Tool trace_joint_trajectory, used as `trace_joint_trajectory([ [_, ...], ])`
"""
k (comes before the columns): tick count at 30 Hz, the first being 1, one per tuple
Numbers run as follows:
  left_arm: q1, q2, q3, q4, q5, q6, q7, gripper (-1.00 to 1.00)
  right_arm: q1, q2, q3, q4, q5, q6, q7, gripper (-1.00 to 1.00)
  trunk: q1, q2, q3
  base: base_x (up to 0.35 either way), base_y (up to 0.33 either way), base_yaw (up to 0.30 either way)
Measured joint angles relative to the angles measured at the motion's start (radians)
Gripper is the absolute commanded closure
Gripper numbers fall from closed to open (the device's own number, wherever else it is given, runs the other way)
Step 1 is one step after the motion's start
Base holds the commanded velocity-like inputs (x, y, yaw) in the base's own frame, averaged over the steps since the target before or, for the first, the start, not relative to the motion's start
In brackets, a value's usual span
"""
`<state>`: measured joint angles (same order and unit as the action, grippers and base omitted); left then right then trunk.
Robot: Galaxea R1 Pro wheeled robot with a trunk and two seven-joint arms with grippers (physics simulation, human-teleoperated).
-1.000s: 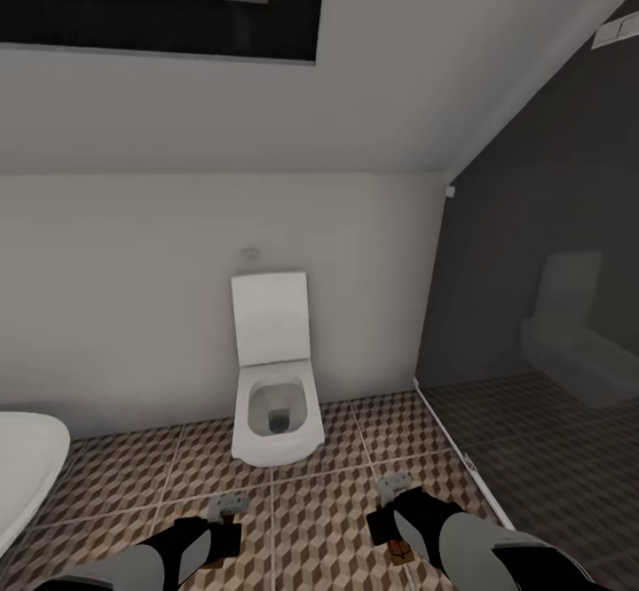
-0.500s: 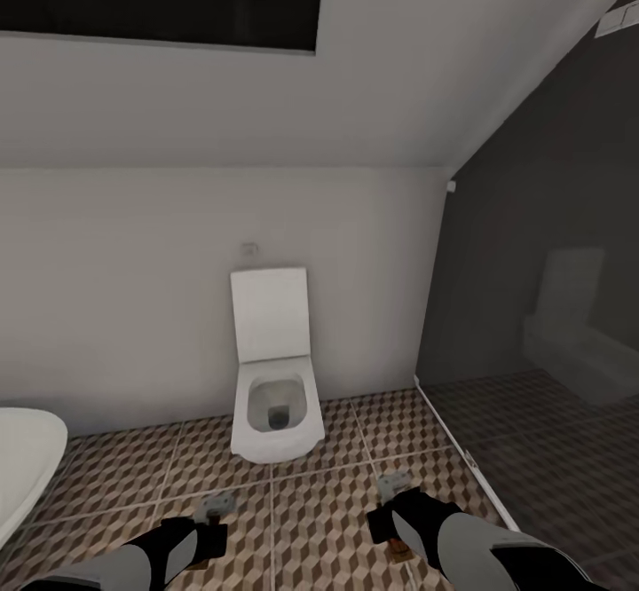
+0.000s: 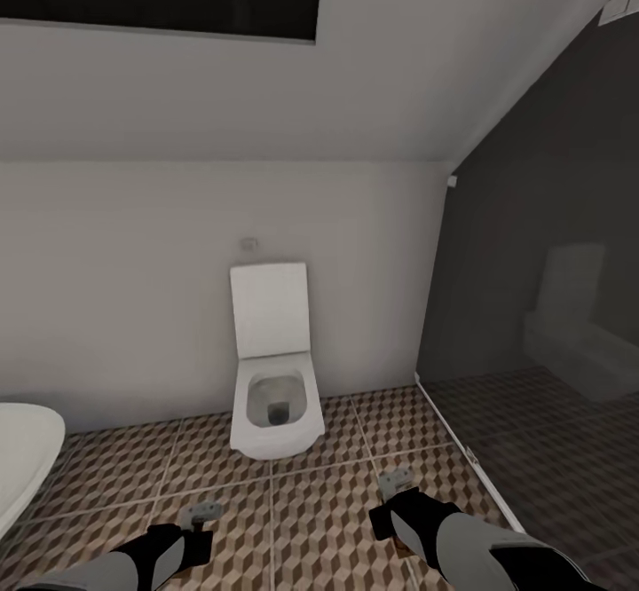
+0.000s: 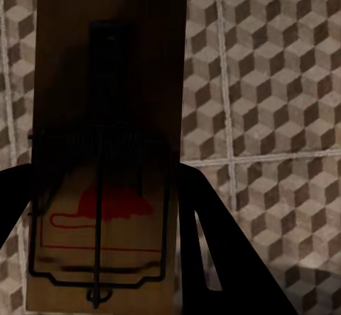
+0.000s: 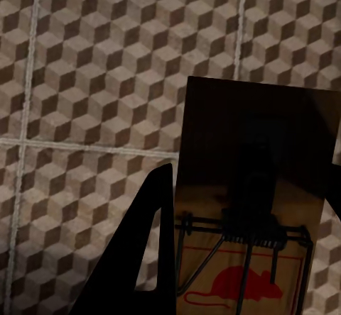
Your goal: Take the four mousetraps from the cabinet in the bathroom and place them on the bathroom floor. Make sure all four end up on the same floor surface, and ensure that at least two of them are either under or directly next to the same bathroom sink.
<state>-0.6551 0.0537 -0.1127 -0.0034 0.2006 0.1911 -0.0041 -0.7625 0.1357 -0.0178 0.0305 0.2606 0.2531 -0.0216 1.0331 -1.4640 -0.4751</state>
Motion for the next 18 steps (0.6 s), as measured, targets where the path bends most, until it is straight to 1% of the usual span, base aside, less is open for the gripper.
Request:
trace_joint_trajectory([
  [5,0.001,0.000,0.000,-0.001,0.000,-0.004,0.001,1.00,0.000,-0.001,0.000,0.000,0.000,-0.001,0.003,1.00,0.019,-0.035,-0.016,0.000,0.000,0.021],
  [12,0.001,-0.002,0.000,-0.001,-0.002,-0.005,0.002,1.00,0.000,-0.002,0.000,0.000,-0.001,-0.002,0.004,1.00,0.046,-0.084,-0.038,0.000,0.000,0.207],
  [18,0.001,-0.002,0.000,-0.001,0.000,-0.005,0.002,1.00,0.000,-0.002,0.000,0.000,-0.002,-0.003,0.005,1.00,0.069,-0.126,-0.056,0.000,0.000,0.069],
])
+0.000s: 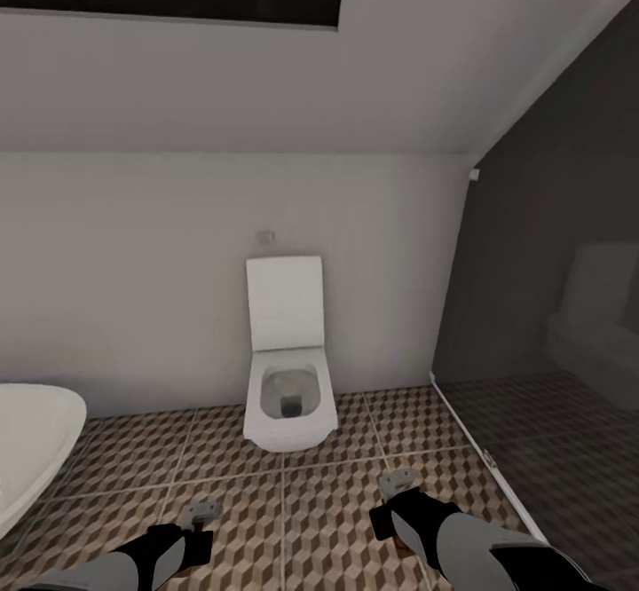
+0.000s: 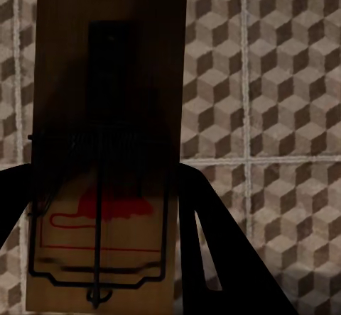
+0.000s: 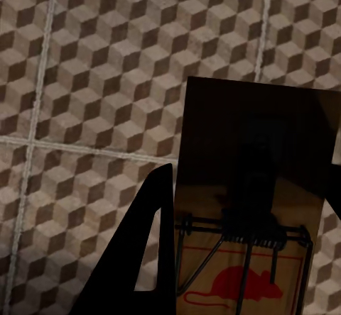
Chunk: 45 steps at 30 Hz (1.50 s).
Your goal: Take the four mousetraps from the cabinet in the bathroom and place them on the bathroom floor. Make sure all four end up on the same floor surface, and ensure that at least two of them are either under or directly next to the same bathroom sink.
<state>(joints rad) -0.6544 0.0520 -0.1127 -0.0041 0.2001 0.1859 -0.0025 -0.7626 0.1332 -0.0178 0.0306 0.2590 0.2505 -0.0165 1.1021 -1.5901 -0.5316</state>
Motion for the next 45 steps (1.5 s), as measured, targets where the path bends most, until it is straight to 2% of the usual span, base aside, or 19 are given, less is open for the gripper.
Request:
trace_joint_trajectory([
  [34,0.000,-0.001,0.000,0.000,0.000,0.000,0.000,1.00,0.015,-0.003,0.000,0.000,0.001,-0.003,0.002,1.00,0.130,-0.238,-0.107,0.000,0.000,0.002],
  [45,0.003,-0.002,0.000,0.000,0.001,-0.003,0.000,1.00,0.054,0.010,-0.001,0.000,0.001,-0.075,0.000,1.00,0.173,-0.315,-0.141,0.000,0.000,0.000],
])
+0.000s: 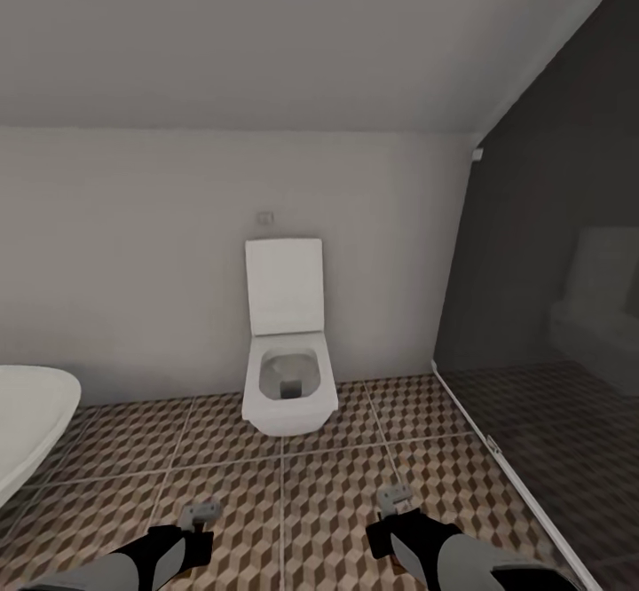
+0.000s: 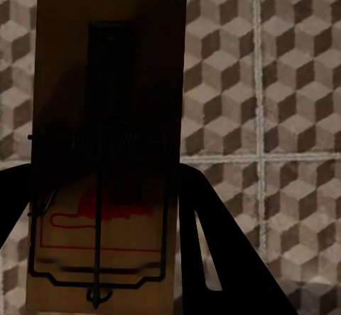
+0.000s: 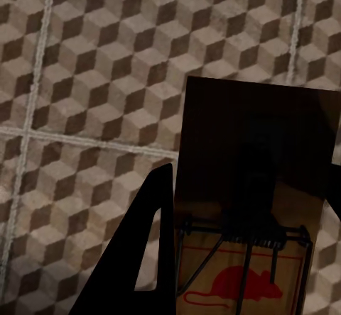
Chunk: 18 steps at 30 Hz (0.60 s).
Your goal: Take the four mousetraps from the cabinet in the bathroom and place them on the bathroom floor. Make sure all four end up on the same floor surface, and ensure that at least two of them are either under or directly next to the same bathroom sink.
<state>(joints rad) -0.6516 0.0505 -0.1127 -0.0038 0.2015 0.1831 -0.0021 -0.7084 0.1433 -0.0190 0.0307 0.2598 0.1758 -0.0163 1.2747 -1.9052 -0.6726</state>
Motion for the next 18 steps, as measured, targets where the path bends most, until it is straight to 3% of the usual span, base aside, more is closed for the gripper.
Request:
trace_joint_trajectory([
  [18,0.000,0.000,0.000,0.000,0.000,0.000,0.001,1.00,0.002,-0.004,0.000,0.000,0.000,-0.005,0.001,1.00,0.069,-0.126,-0.056,0.000,0.000,0.000],
])
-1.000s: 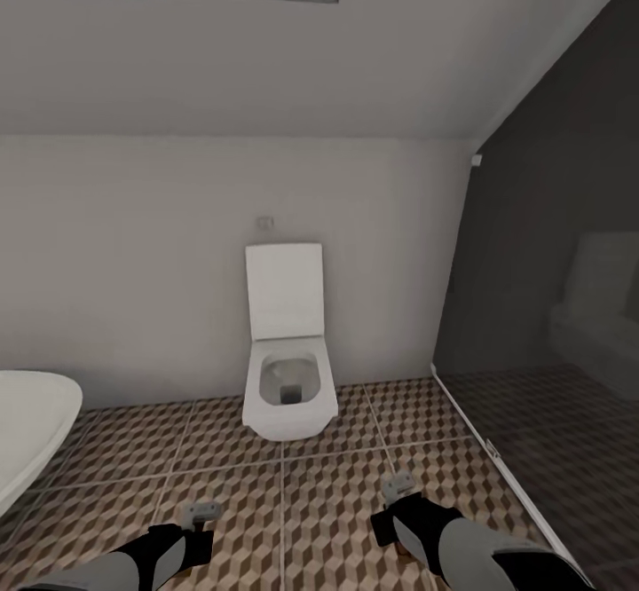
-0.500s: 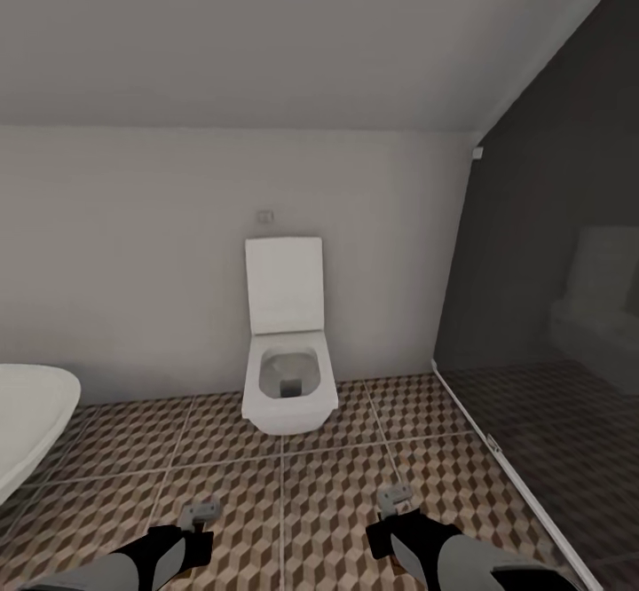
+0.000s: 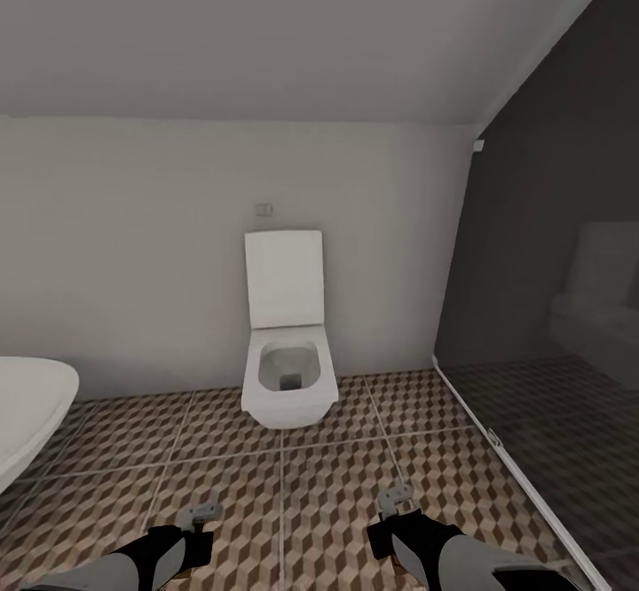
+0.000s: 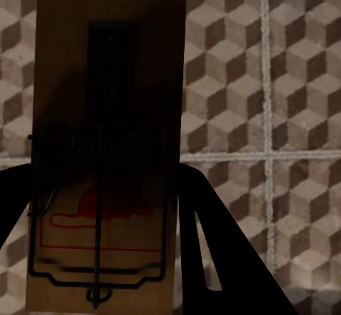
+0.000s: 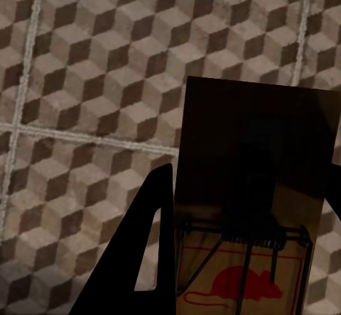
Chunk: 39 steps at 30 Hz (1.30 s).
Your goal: Take the four mousetraps from the cabinet in the bathroom and place them on the bathroom floor. Make sure all four end up on the same floor surface, and ensure that at least two of them are either under or directly next to the same bathroom sink.
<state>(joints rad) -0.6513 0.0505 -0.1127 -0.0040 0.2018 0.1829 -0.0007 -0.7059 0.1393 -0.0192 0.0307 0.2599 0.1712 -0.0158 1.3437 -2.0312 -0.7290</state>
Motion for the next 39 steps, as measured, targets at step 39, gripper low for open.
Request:
trace_joint_trajectory([
  [39,0.000,0.001,0.000,0.000,0.000,0.001,0.002,1.00,0.000,-0.001,0.000,0.000,0.000,-0.009,0.000,1.00,0.150,-0.273,-0.122,0.000,0.000,0.000],
])
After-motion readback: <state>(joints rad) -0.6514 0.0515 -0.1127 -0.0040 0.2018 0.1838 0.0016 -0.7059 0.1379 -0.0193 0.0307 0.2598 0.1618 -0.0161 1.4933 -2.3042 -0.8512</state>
